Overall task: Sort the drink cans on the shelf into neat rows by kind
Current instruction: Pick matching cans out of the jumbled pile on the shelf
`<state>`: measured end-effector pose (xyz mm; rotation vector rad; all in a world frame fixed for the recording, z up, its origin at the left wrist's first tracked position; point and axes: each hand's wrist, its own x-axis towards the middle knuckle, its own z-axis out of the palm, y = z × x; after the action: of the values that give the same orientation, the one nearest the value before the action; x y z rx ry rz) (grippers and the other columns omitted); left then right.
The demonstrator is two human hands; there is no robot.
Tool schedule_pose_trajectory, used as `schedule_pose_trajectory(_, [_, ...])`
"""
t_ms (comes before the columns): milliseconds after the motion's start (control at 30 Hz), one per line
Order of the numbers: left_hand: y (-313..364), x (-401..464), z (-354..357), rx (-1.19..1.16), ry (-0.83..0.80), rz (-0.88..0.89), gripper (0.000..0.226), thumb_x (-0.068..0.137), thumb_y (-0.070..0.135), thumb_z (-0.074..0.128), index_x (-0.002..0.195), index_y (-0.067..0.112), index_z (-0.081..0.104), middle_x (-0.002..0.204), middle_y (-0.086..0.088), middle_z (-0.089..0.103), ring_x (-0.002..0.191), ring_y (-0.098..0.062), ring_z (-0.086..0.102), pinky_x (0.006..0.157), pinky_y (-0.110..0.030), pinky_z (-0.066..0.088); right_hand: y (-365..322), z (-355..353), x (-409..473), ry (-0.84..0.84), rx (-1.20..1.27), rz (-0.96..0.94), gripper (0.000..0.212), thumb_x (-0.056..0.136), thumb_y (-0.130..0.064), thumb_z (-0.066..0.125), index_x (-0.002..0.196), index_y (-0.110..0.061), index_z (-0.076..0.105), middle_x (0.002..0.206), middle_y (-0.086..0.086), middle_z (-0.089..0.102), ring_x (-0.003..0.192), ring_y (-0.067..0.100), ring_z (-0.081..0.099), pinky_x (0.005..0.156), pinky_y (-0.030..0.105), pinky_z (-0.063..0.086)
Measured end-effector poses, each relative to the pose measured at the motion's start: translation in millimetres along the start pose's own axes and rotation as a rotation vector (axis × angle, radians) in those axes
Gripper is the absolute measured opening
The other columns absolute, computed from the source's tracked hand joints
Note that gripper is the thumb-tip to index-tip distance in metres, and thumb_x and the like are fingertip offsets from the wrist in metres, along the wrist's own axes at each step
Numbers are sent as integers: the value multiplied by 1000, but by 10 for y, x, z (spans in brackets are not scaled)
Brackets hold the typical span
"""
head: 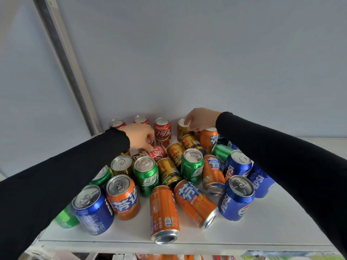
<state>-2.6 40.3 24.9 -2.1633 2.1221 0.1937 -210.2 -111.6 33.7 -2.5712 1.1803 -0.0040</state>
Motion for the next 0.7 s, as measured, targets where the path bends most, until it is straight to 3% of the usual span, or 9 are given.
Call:
schedule_pose_trajectory(133, [27,72,136,81,-142,-1,60,87,51,69,138,24,54,126,2,64,99,-17,59,79,-28,48,-29,240,-46,-109,-356,-19,35,88,-30,67,118,-11,66,97,8,72,87,26,70,82,40,60])
schedule_pose_trajectory(200, [52,119,208,99,-152,20,70,87,49,70,148,25,44,143,0,56,120,-21,57,97,-33,49,-72,322,-66,-159,-447,-23,40,89,-34,67,121,-11,64,103,8,71,90,24,68,79,33,58])
schedule_pose_trajectory(267, [69,154,248,107,-154,15,83,87,46,72,156,30,29,152,-2,46,131,-24,51,105,-35,46,-142,331,-100,-220,-468,-16,52,91,-38,68,134,-13,57,107,6,69,81,20,66,69,26,54])
schedule_pose_trajectory(333, [101,181,238,146,-185,18,88,87,43,72,158,35,20,155,-4,43,131,-25,51,101,-32,47,-229,296,-130,-310,-439,1,61,93,-36,67,144,-11,47,93,4,68,62,12,58,56,20,49])
schedule_pose_trajectory(400, [160,198,206,186,-235,20,89,89,43,71,159,37,16,156,-5,40,130,-25,51,92,-27,45,-311,278,-143,-378,-418,24,64,95,-26,67,150,-11,38,76,1,58,57,10,52,51,19,43])
schedule_pose_trajectory(433, [191,206,190,193,-265,18,88,90,43,70,159,37,15,157,-5,39,131,-25,50,88,-25,43,-342,272,-143,-407,-417,34,67,94,-21,67,152,-12,35,79,1,60,57,10,52,51,20,43])
schedule_pose_trajectory(533, [224,234,173,159,-335,28,87,89,44,70,158,38,18,155,-4,40,127,-25,54,87,-24,47,-354,271,-82,-467,-345,80,76,91,-13,70,155,-16,29,120,16,65,62,16,61,58,27,53])
schedule_pose_trajectory(633, [179,207,178,108,-305,39,85,80,46,77,150,40,29,139,-4,55,109,-24,63,88,-39,58,-305,270,-87,-389,-301,78,75,88,-13,74,151,-14,32,103,15,69,65,21,68,65,34,59])
schedule_pose_trajectory(700, [133,152,180,90,-230,43,84,78,44,79,147,38,31,132,-3,59,104,-22,63,88,-40,58,-245,260,-145,-277,-298,39,74,86,-17,77,146,-14,35,94,12,71,68,22,71,70,35,62])
